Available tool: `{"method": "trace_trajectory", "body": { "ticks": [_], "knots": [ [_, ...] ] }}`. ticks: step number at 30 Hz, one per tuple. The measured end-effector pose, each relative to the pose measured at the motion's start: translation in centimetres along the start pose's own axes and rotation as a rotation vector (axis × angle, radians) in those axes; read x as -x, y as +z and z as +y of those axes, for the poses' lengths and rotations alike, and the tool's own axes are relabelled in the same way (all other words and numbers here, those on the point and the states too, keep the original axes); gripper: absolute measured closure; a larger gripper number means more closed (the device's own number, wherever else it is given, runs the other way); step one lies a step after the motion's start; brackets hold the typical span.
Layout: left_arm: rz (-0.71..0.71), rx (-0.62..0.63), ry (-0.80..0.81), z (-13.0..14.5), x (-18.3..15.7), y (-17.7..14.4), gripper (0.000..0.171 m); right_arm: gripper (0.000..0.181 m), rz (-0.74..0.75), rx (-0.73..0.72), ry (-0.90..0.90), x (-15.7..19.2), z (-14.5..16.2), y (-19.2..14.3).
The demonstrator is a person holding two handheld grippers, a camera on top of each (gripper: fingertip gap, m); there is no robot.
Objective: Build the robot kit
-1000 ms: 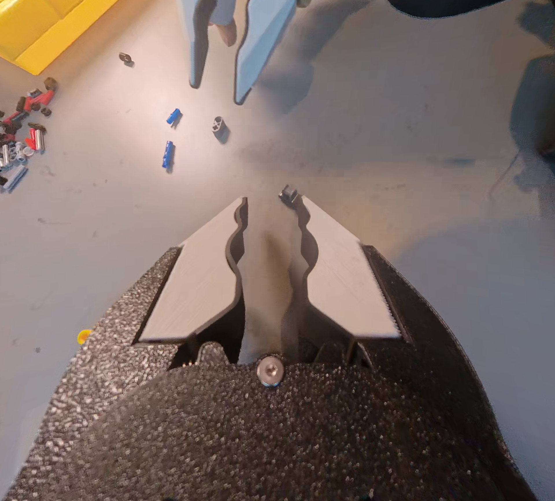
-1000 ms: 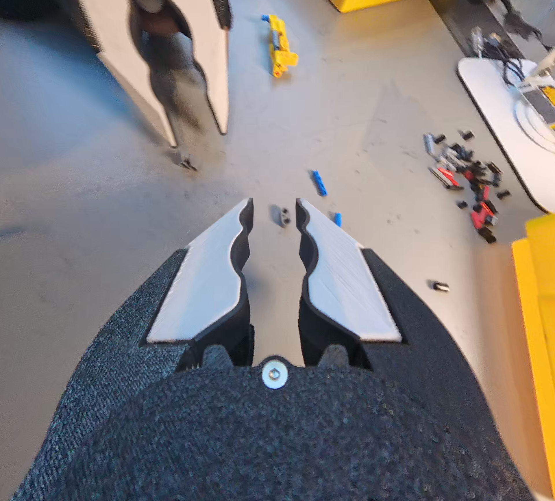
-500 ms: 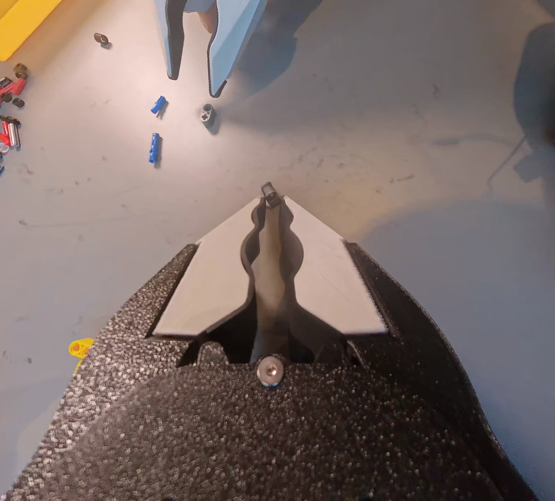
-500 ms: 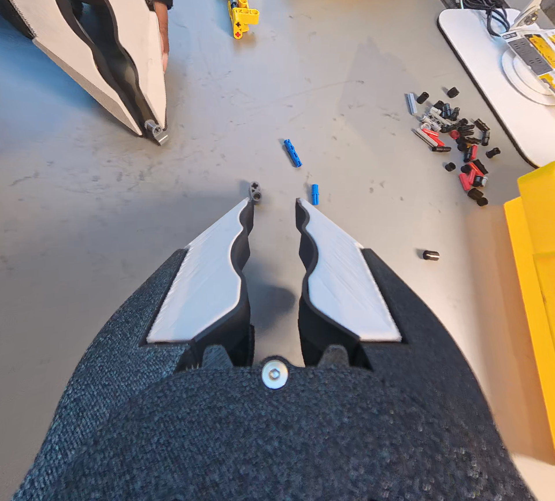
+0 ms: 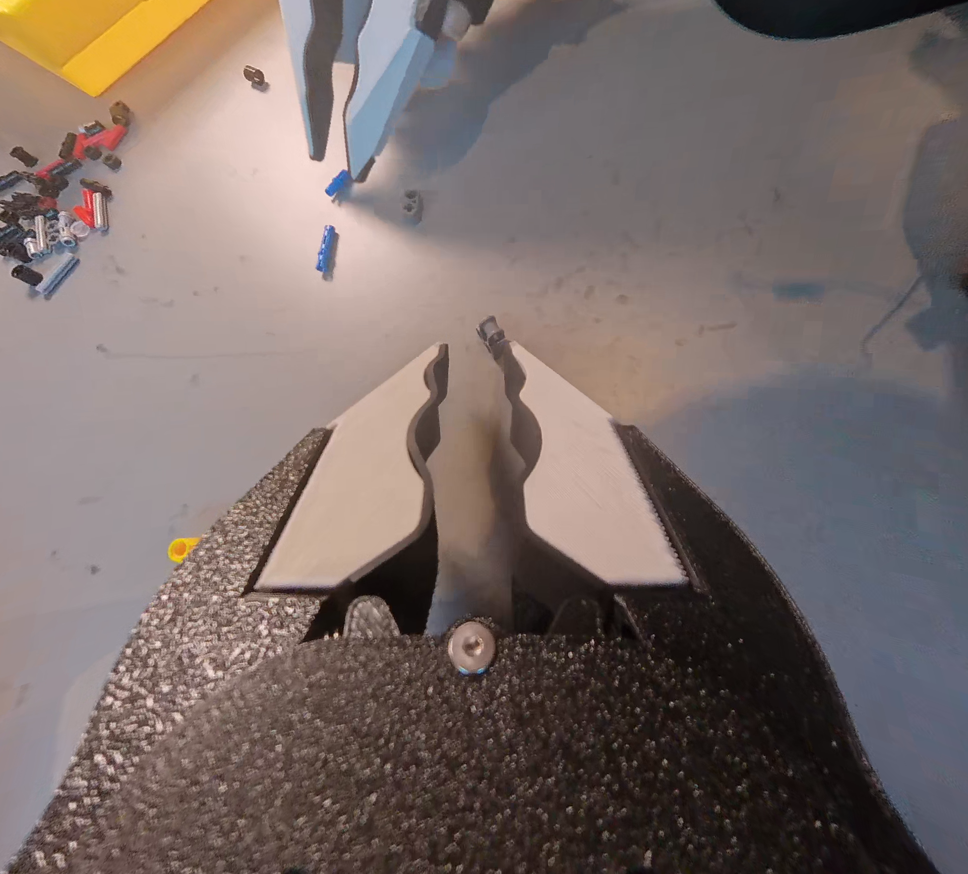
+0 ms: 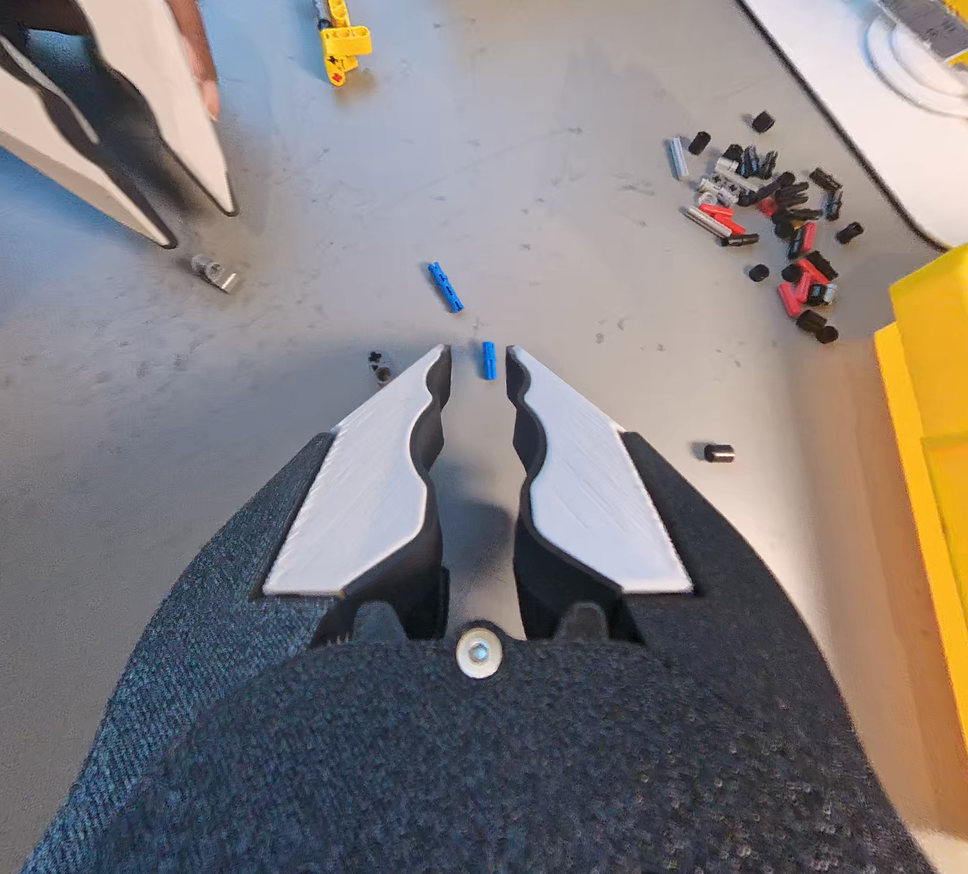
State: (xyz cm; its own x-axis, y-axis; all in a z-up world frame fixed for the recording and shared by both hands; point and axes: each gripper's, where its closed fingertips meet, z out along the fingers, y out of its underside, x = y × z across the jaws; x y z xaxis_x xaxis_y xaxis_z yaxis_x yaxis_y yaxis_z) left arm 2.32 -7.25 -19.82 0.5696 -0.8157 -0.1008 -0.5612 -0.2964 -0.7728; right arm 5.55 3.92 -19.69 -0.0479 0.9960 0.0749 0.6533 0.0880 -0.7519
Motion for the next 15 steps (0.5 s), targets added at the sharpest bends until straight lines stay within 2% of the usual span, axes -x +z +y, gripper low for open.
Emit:
{"method": "trace_trajectory", "body": {
  "ticks": [4,7,8,10,13,14,15],
  "knots": [
    [0.006,-0.001,0.008,-0.2,-0.3,0.1,0.151,0.179,-0.005,0.095,-0.017,-0.5,0.7,1.0],
    [-0.006,-0.027,-0.011,-0.6,-0.1,-0.1,0.15,0.181,0.003,0.082,-0.059,-0.5,0.3,0.8],
    [-0.011,-0.052,-0.03,-1.0,0.1,-0.2,0.149,0.181,0.007,0.02,-0.069,-0.4,-0.6,0.4],
    [-0.028,-0.13,-0.084,-2.4,0.6,-0.7,0.146,0.181,-0.062,-0.195,-0.025,0.9,-3.9,-1.3],
    [-0.019,-0.26,-0.182,-4.7,1.1,-1.4,0.145,0.181,-0.244,-0.518,0.207,2.8,-9.1,-4.8],
    [-0.02,-0.278,-0.202,-5.1,1.2,-1.6,0.145,0.181,-0.255,-0.542,0.246,2.9,-9.4,-5.1],
    [-0.031,-0.282,-0.212,-5.1,1.5,-1.7,0.145,0.181,-0.213,-0.488,0.236,2.5,-8.7,-4.7]
  ]
}}
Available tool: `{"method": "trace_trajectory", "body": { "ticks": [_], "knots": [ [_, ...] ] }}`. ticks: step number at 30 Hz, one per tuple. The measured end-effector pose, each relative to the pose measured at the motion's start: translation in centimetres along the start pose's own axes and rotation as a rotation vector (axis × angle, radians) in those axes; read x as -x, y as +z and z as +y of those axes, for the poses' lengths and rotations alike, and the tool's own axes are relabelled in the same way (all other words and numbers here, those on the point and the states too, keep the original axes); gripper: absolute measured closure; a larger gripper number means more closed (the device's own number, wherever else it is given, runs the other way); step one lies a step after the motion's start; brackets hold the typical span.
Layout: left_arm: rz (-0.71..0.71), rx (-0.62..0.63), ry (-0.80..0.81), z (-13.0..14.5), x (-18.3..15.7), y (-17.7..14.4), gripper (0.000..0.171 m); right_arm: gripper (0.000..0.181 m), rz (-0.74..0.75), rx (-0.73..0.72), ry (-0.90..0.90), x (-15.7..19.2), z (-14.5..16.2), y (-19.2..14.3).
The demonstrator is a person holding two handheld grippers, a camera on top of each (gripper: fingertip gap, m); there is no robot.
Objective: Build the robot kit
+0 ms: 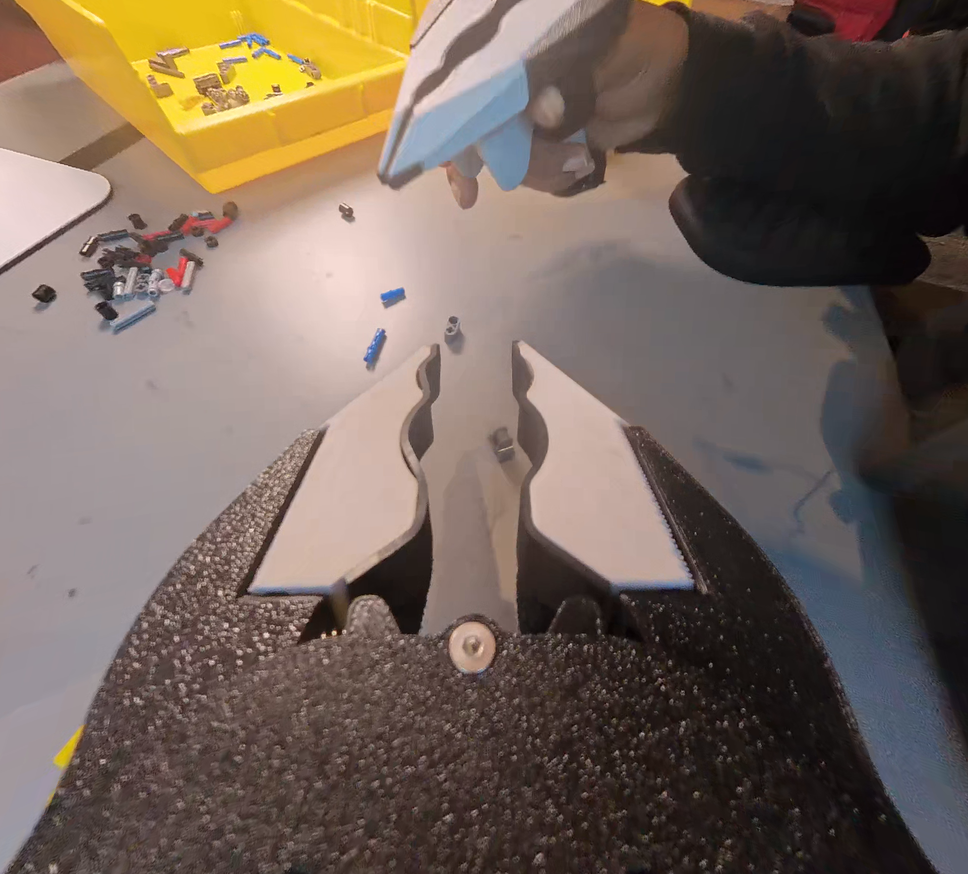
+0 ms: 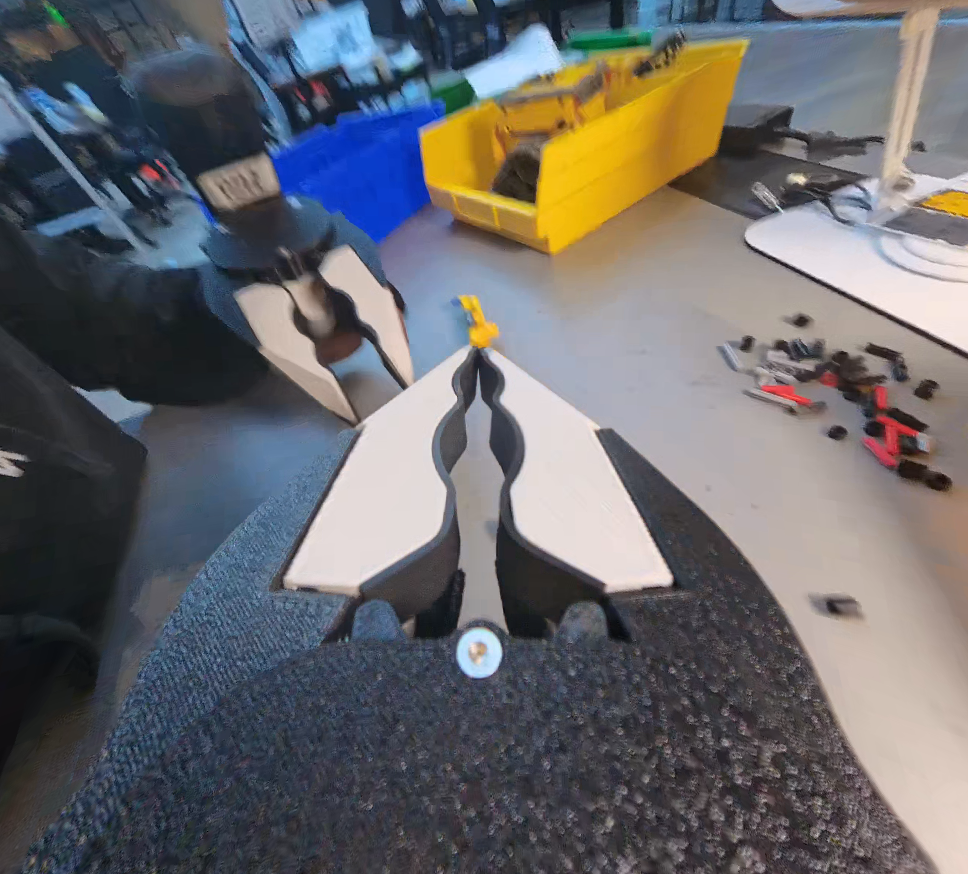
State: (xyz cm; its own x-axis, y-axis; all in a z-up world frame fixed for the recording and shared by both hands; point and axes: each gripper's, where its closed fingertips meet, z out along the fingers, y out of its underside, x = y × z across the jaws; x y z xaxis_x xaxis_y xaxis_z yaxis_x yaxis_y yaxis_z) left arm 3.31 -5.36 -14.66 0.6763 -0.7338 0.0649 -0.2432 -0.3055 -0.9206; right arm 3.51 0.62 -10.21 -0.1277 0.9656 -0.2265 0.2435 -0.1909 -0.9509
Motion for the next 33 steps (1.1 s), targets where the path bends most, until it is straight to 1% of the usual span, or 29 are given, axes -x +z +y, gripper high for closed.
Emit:
{"method": "trace_trajectory", "body": {
  "ticks": [2,3,4,5,7,8,10,13,14,15,17,19,20,22,24,27,30,33],
  "knots": [
    [-0.029,0.01,0.004,0.2,0.6,-0.2,0.145,0.18,0.169,0.234,-0.138,-3.0,3.4,-0.6],
    [-0.039,0.015,0.005,0.3,0.8,-0.3,0.145,0.169,0.237,0.359,-0.185,-4.6,5.2,-1.1],
    [-0.047,0.017,0.004,0.4,1.1,-0.5,0.145,0.161,0.276,0.453,-0.193,-5.7,6.8,-1.4],
    [-0.053,0.014,0.002,0.3,1.2,-0.6,0.145,0.161,0.275,0.508,-0.179,-6.0,8.0,-1.4],
    [-0.066,0.011,0.006,0.2,1.5,-0.9,0.145,0.162,0.247,0.568,-0.146,-5.8,9.5,-0.8],
    [-0.074,0.015,0.014,0.2,1.6,-1.0,0.145,0.166,0.255,0.599,-0.159,-6.0,10.0,-0.7],
    [-0.086,0.024,0.025,0.4,1.7,-1.1,0.145,0.177,0.285,0.639,-0.204,-6.4,10.2,-0.6],
    [-0.085,0.028,0.026,0.6,1.7,-1.2,0.145,0.178,0.275,0.633,-0.201,-6.4,10.1,-0.5],
    [-0.085,0.03,0.026,0.7,1.7,-1.1,0.145,0.178,0.278,0.602,-0.207,-6.4,9.8,-0.5],
    [-0.085,0.029,0.026,0.7,1.7,-1.1,0.146,0.178,0.253,0.533,-0.197,-5.8,8.9,-0.1],
    [-0.088,0.013,0.027,0.5,1.6,-1.0,0.145,0.178,0.157,0.3,-0.116,-3.3,5.2,0.6],
    [-0.107,-0.026,0.051,-0.3,1.5,-0.9,0.144,0.178,0.034,0.041,0.041,-0.4,0.9,0.8],
    [-0.128,-0.05,0.079,-0.9,1.5,-1.0,0.144,0.178,-0.043,-0.064,0.144,1.1,-0.7,0.8],
    [-0.176,-0.103,0.143,-2.3,1.4,-1.2,0.144,0.178,-0.162,-0.218,0.335,3.4,-2.1,1.2],
    [-0.216,-0.151,0.179,-3.5,1.2,-1.6,0.143,0.178,-0.221,-0.28,0.467,4.7,-2.0,1.9],
    [-0.273,-0.198,0.212,-4.6,1.3,-2.2,0.144,0.177,-0.288,-0.339,0.597,5.7,-2.1,2.6],
    [-0.3,-0.237,0.246,-5.5,1.2,-2.9,0.146,0.178,-0.306,-0.343,0.626,6.2,-1.6,3.2],
    [-0.336,-0.227,0.303,-5.6,1.2,-3.1,0.156,0.178,-0.326,-0.359,0.653,6.2,-1.8,3.1]
  ]
}}
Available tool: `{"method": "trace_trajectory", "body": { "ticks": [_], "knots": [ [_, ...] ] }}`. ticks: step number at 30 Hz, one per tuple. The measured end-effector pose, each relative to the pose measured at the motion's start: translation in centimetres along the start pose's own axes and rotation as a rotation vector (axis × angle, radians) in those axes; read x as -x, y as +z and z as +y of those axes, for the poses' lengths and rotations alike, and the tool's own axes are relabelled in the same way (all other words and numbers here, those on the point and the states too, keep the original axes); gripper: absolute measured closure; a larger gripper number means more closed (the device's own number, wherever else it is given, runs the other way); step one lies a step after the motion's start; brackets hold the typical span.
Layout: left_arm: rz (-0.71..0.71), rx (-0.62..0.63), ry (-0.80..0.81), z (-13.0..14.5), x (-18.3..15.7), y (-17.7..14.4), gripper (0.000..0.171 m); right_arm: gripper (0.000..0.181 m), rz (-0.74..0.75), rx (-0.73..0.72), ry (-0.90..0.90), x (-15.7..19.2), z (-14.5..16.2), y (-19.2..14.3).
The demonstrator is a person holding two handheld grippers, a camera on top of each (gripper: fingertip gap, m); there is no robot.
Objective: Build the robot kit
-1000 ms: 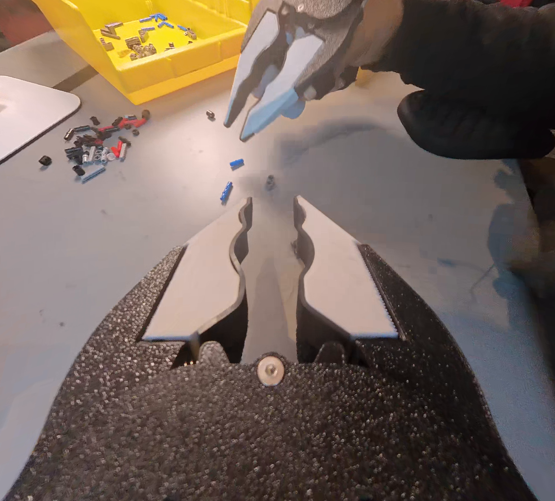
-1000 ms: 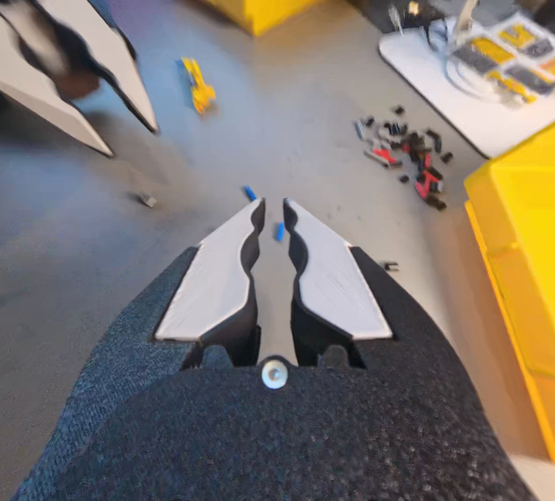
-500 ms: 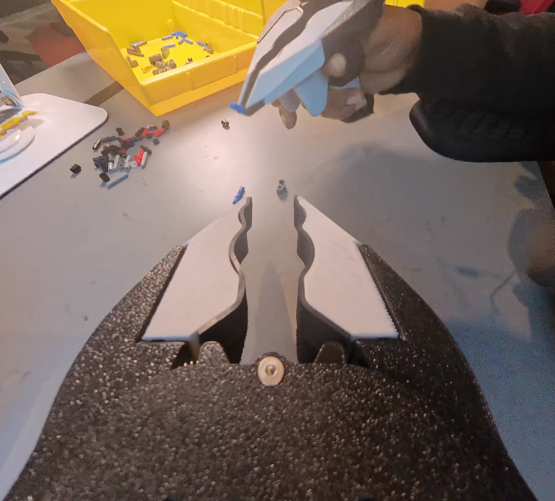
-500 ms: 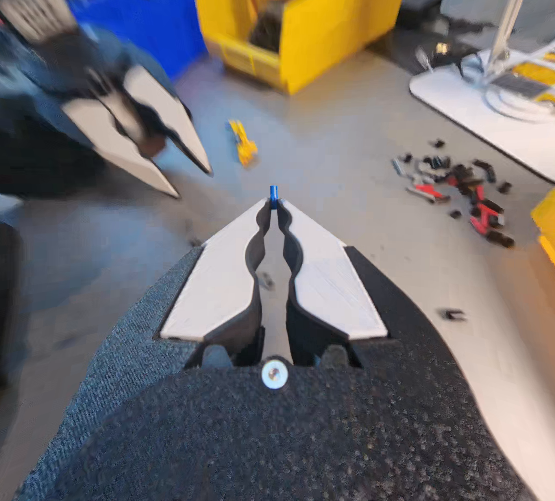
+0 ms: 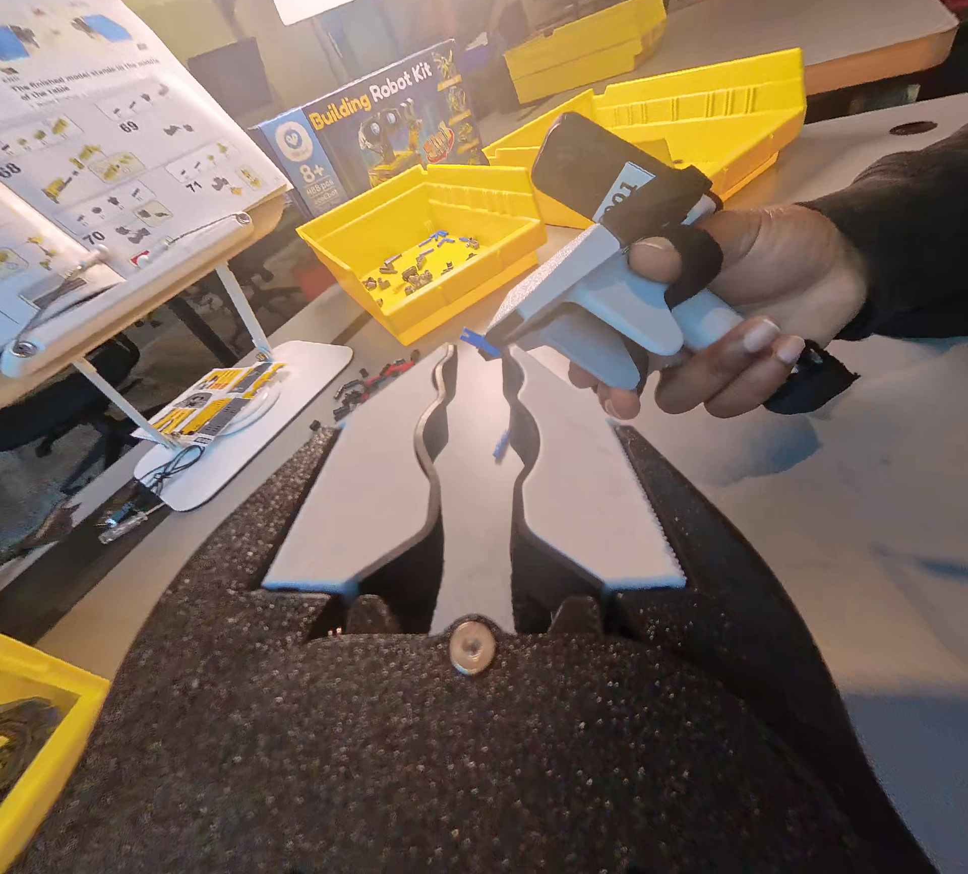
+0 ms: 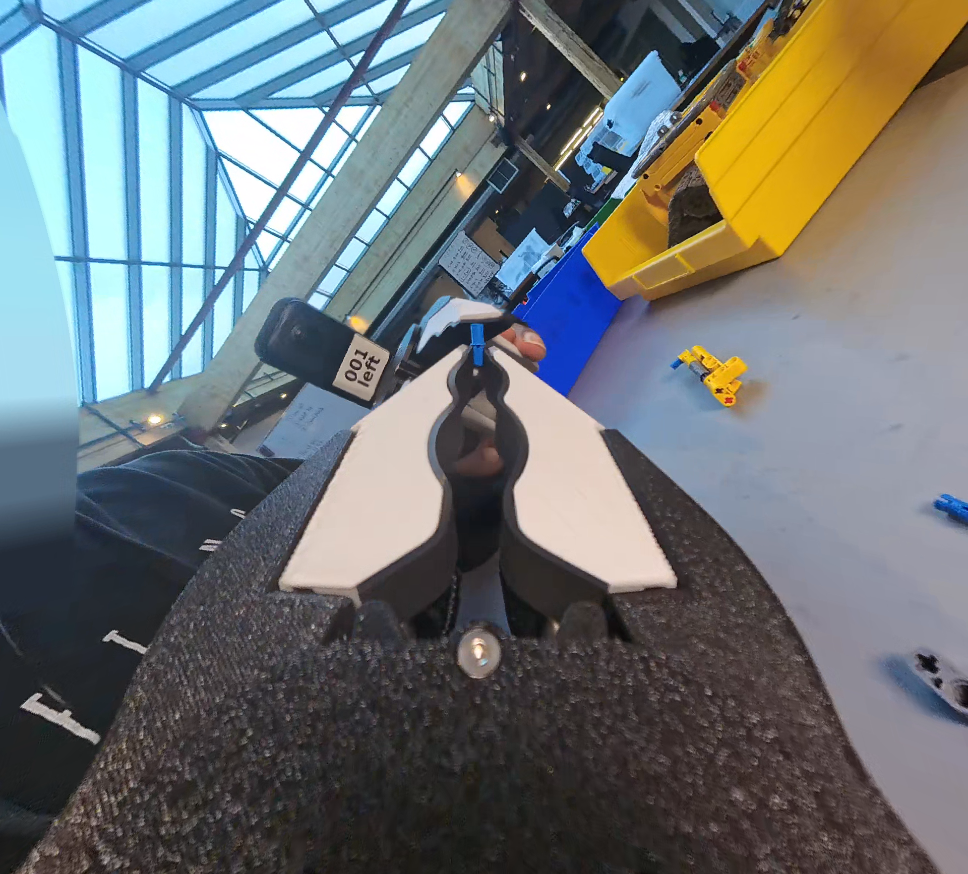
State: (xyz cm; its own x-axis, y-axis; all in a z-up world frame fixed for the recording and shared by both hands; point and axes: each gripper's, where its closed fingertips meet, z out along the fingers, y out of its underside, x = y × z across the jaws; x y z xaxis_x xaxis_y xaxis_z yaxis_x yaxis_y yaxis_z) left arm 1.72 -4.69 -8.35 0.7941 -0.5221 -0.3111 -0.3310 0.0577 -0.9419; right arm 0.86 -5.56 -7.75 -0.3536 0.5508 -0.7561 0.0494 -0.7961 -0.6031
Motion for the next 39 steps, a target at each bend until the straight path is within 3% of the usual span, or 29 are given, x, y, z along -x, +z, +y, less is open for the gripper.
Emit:
{"method": "trace_trajectory", "body": {
  "ticks": [8,15,20,30,34,39],
  "knots": [
    [0.011,0.05,0.194,0.7,-1.0,-0.2,0.163,0.178,0.026,0.092,-0.07,-0.4,0.7,-0.3],
    [0.166,0.067,0.351,1.7,-3.7,-1.2,0.163,0.177,0.013,0.379,-0.266,0.0,3.5,-1.5],
    [0.247,0.082,0.396,2.1,-5.2,-1.6,0.164,0.178,-0.037,0.492,-0.241,0.3,5.1,-2.4],
    [0.285,0.081,0.311,2.4,-5.2,-1.5,0.164,0.181,-0.047,0.483,-0.226,0.2,4.4,-2.9],
    [0.271,0.065,0.272,2.3,-4.6,-1.4,0.164,0.161,-0.021,0.481,-0.248,0.0,4.0,-2.9],
    [0.249,0.08,0.343,2.3,-4.7,-1.0,0.164,0.173,0.0,0.469,-0.235,-0.3,4.4,-2.4]
  ]
}}
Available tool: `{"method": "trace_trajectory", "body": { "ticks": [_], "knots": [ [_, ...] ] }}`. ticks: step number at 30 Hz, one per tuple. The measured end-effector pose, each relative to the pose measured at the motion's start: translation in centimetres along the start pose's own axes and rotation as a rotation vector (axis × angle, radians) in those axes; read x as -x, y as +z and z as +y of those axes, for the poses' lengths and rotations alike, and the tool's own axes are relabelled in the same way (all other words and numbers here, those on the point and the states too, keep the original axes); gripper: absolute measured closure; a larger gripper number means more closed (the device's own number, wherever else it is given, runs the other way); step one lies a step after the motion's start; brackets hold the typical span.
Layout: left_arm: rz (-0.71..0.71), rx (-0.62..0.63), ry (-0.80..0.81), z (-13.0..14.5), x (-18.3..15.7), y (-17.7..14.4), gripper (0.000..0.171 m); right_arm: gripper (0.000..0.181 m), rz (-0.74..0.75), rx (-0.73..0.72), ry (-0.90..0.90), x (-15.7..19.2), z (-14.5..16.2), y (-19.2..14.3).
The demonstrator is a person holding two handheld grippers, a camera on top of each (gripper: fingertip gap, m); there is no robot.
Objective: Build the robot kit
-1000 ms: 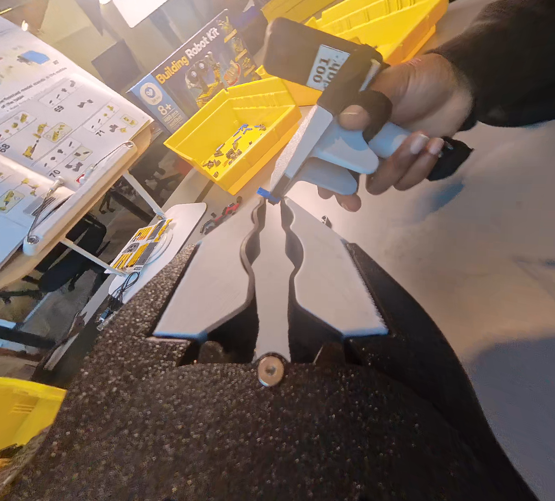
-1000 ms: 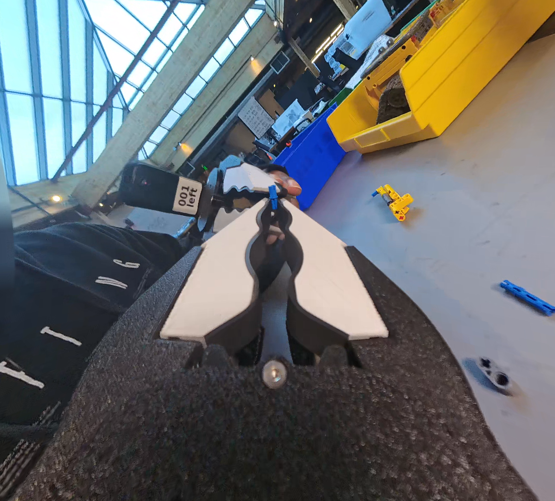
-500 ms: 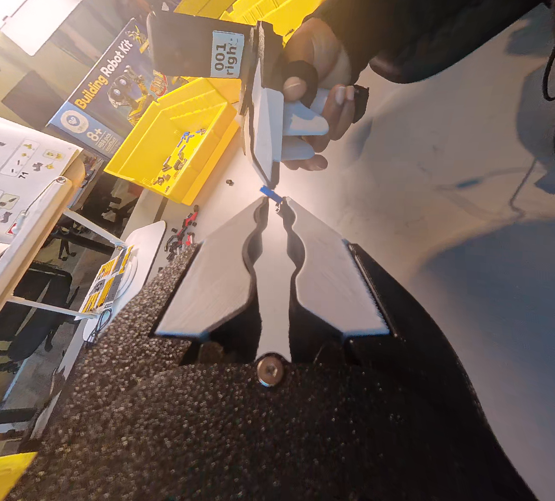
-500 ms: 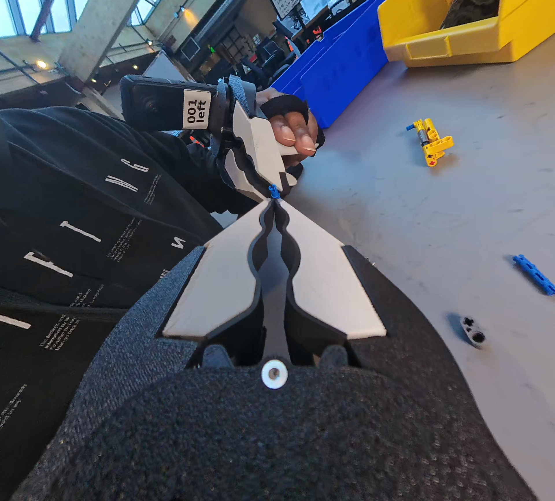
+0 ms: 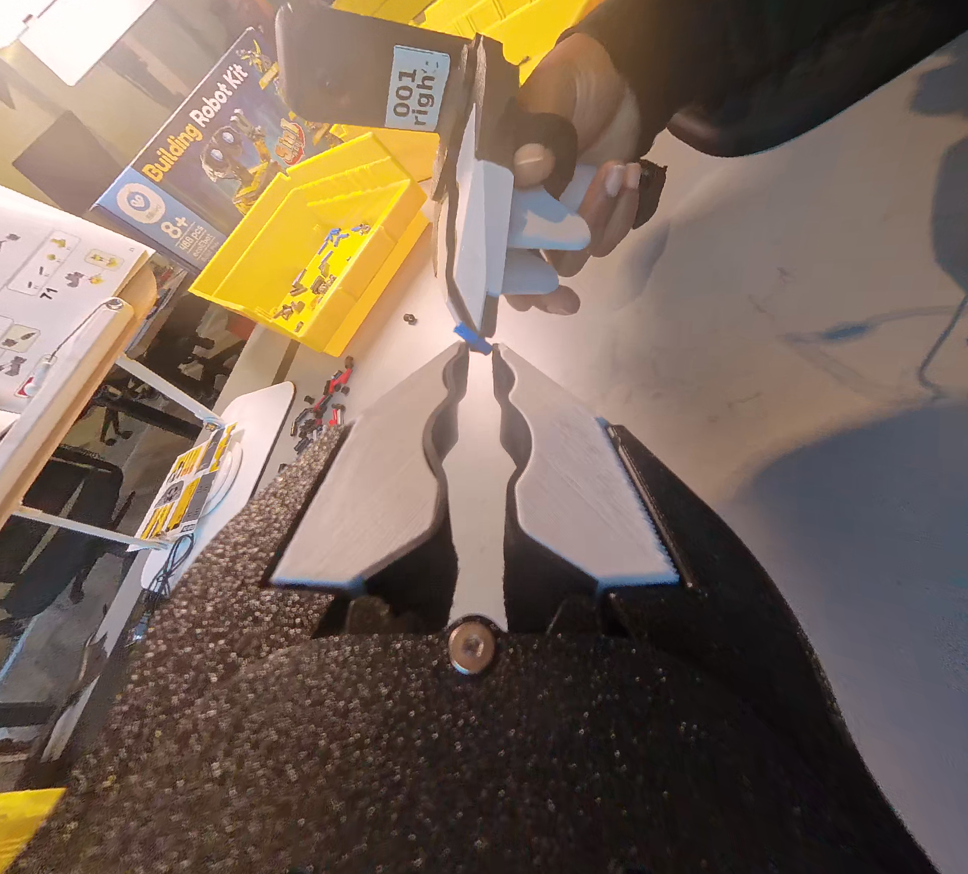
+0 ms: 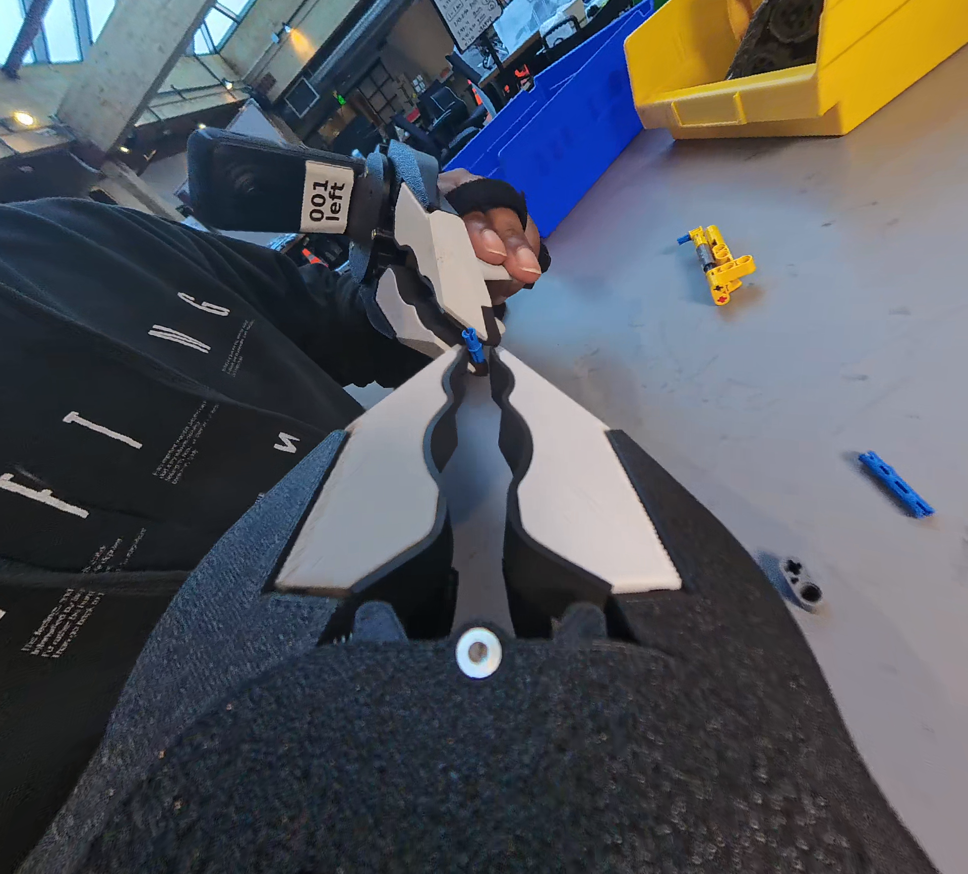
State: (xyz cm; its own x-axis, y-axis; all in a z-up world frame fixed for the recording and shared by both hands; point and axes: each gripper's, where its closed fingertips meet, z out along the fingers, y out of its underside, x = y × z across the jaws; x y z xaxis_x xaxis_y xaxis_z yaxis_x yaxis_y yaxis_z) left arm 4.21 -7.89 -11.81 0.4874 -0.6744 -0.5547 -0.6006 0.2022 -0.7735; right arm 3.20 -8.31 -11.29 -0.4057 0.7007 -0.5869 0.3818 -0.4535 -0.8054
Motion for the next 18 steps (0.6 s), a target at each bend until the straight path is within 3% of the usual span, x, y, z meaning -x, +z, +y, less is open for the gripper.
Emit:
{"method": "trace_trajectory", "body": {
  "ticks": [10,18],
  "knots": [
    [-0.026,-0.032,-0.038,-0.1,0.4,-0.2,0.168,0.178,-0.013,-0.04,-0.03,0.2,-0.5,-0.2],
    [-0.061,-0.094,-0.129,-0.9,1.6,-0.8,0.157,0.179,-0.018,-0.162,-0.091,0.7,-2.5,-0.8]
  ]
}}
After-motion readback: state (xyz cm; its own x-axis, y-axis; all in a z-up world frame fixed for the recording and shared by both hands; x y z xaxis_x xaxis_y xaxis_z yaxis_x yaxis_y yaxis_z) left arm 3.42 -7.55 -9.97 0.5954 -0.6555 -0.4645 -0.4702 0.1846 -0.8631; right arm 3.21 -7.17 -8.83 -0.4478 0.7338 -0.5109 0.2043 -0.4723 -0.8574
